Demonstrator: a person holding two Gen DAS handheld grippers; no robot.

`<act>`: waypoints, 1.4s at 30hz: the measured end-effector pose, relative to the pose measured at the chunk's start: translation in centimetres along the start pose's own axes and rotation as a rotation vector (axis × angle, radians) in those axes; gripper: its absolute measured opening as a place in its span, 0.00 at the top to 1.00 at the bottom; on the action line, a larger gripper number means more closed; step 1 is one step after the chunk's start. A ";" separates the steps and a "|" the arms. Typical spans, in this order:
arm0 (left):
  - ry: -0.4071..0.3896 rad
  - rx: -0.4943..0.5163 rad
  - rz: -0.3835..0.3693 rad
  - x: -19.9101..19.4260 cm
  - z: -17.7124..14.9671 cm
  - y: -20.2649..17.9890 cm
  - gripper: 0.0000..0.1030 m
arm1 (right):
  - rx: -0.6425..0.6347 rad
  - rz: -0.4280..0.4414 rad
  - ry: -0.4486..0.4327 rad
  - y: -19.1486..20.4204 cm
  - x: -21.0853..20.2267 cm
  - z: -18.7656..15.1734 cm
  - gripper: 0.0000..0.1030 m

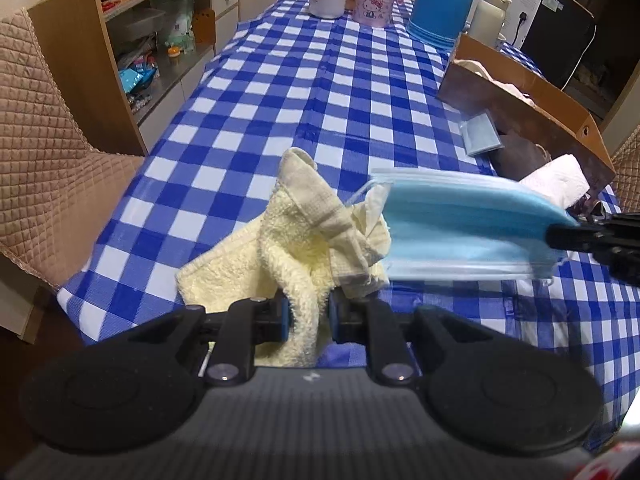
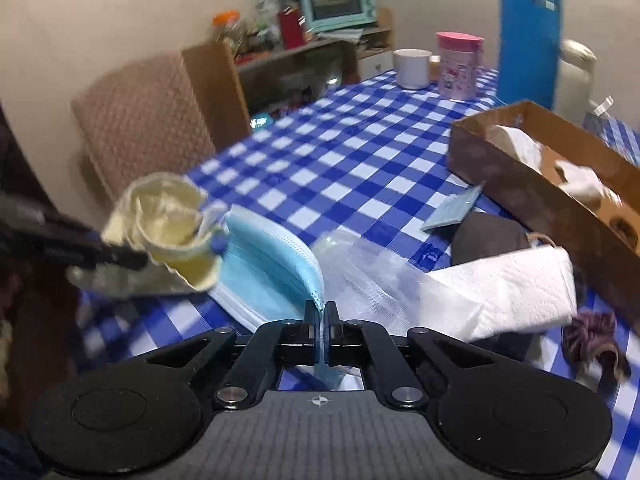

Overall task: Organize soft objects
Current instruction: 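Lift the towel and face mask toward the cardboard box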

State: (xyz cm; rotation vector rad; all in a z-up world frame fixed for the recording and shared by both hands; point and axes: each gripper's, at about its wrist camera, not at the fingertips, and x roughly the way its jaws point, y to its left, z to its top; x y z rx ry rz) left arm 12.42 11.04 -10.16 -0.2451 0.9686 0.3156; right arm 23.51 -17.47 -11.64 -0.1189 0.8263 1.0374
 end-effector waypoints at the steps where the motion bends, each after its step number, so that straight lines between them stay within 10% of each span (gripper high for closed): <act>1: -0.007 0.002 0.004 -0.3 0.2 0.0 0.84 | 0.042 0.004 -0.014 -0.4 -0.7 0.2 0.98; 19: -0.176 0.122 -0.026 -5.4 7.3 -4.1 0.84 | 0.314 -0.122 -0.164 -5.7 -9.8 3.2 0.98; 42: -0.384 0.437 -0.328 -0.9 23.3 -20.8 0.84 | 0.382 -0.305 -0.312 -16.1 -15.3 10.1 0.98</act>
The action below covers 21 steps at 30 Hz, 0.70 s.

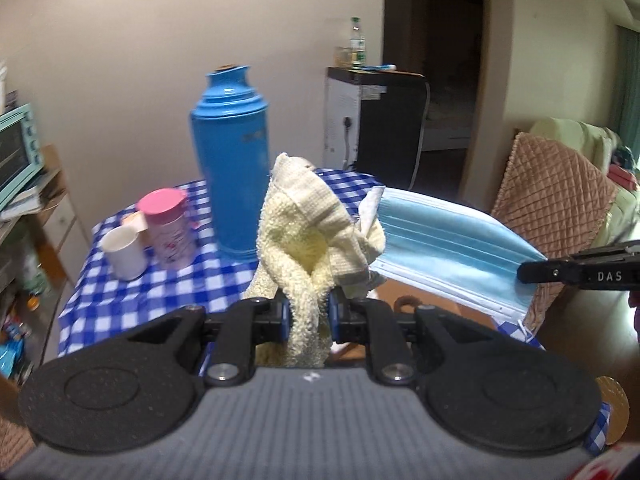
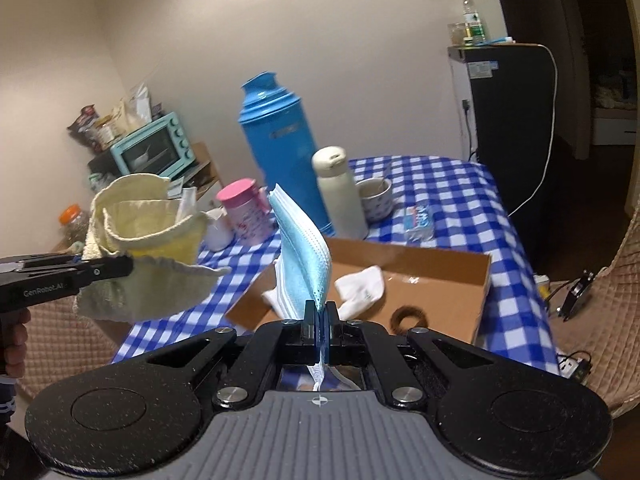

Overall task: Organize soft objects
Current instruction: 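Lift the towel and face mask toward the cardboard box, then open the left tool to drop the yellow towel into the box while the right tool holds the mask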

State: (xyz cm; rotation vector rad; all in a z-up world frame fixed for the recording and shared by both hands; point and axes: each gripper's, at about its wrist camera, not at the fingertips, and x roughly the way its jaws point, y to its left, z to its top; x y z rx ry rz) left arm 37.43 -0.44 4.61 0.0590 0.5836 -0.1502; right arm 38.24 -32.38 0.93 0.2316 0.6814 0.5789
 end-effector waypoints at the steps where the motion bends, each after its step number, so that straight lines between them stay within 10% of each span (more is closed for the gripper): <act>1: 0.004 0.005 -0.008 0.7 0.3 -0.3 0.84 | 0.002 -0.004 0.000 -0.5 0.2 0.4 0.98; 21: 0.103 0.114 -0.050 11.7 1.4 -2.5 0.84 | 0.008 -0.060 0.056 -4.7 6.9 2.2 0.98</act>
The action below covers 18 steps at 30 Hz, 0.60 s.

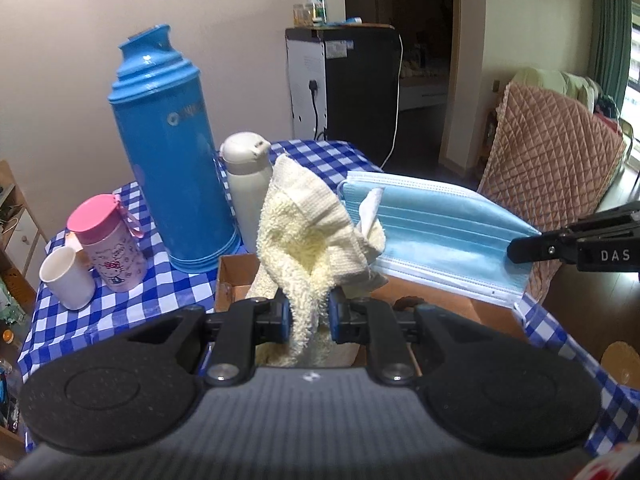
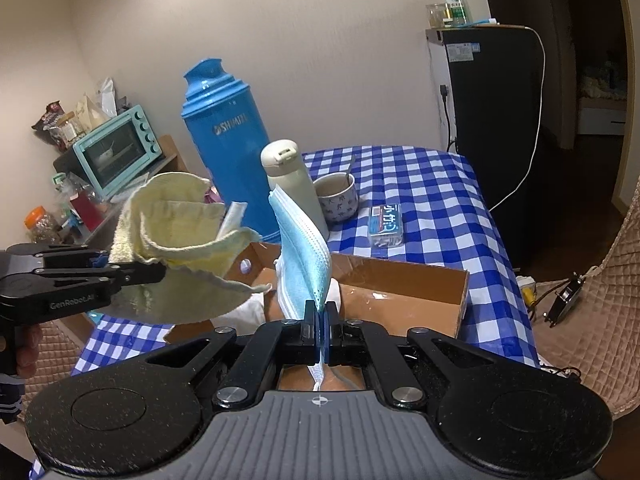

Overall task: Organize soft objects
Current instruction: 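Open the left tool to drop the yellow towel into the box while the right tool holds the mask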

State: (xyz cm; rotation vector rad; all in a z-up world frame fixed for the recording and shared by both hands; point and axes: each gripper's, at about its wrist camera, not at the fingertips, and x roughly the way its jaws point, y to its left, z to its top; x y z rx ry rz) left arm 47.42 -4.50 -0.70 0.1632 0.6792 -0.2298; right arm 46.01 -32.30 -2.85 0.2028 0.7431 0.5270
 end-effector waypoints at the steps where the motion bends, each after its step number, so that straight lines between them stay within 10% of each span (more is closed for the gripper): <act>1: 0.006 0.004 0.001 0.5 0.0 -0.1 0.84 | 0.000 -0.003 0.006 -0.1 0.4 -0.1 0.98; 10: 0.082 0.107 0.032 6.7 -0.9 -1.6 0.83 | 0.037 -0.028 0.044 -2.0 3.4 -0.9 0.98; 18: 0.244 0.054 -0.099 11.4 -3.4 -1.7 0.68 | 0.077 -0.071 0.076 -3.6 5.0 -1.7 0.98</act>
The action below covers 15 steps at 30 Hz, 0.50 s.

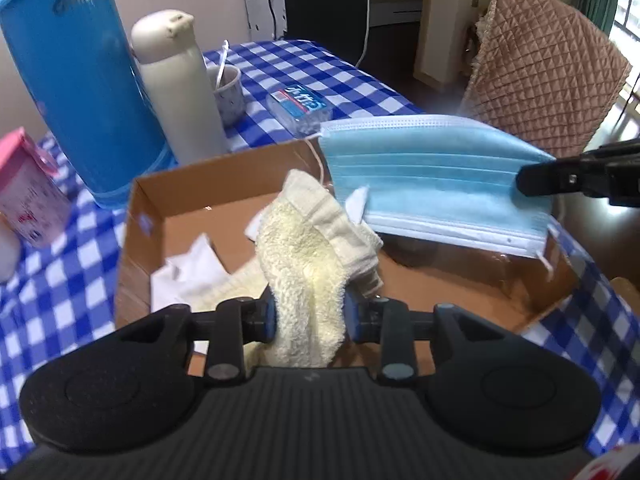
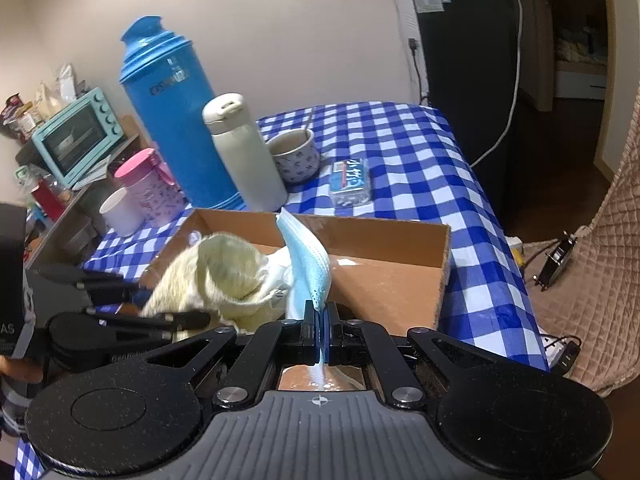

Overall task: Organize soft objects
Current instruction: 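Open the left tool to drop the yellow towel into the box while the right tool holds the mask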

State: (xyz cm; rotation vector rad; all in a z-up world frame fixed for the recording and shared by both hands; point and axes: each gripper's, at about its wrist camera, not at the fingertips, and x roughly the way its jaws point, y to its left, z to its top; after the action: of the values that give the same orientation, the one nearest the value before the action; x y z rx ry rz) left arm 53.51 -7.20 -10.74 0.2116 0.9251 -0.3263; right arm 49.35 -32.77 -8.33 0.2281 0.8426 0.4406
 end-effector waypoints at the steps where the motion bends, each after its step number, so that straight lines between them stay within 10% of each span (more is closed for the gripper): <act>1: -0.005 -0.013 -0.011 -0.2 0.1 0.4 0.67 | 0.002 -0.001 -0.002 -0.2 0.0 0.0 0.98; 7: -0.086 -0.115 -0.082 -3.7 1.5 2.8 0.60 | 0.024 0.001 -0.010 -0.5 0.6 0.4 0.98; 15: -0.085 -0.086 0.008 -5.1 1.5 3.3 0.59 | -0.022 -0.061 0.066 0.3 3.6 -0.7 0.98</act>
State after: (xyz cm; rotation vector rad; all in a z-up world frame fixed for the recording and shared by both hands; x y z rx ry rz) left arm 52.97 -3.70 -5.56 0.1216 0.8526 -0.2858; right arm 50.83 -30.85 -11.09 0.1674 0.9064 0.4018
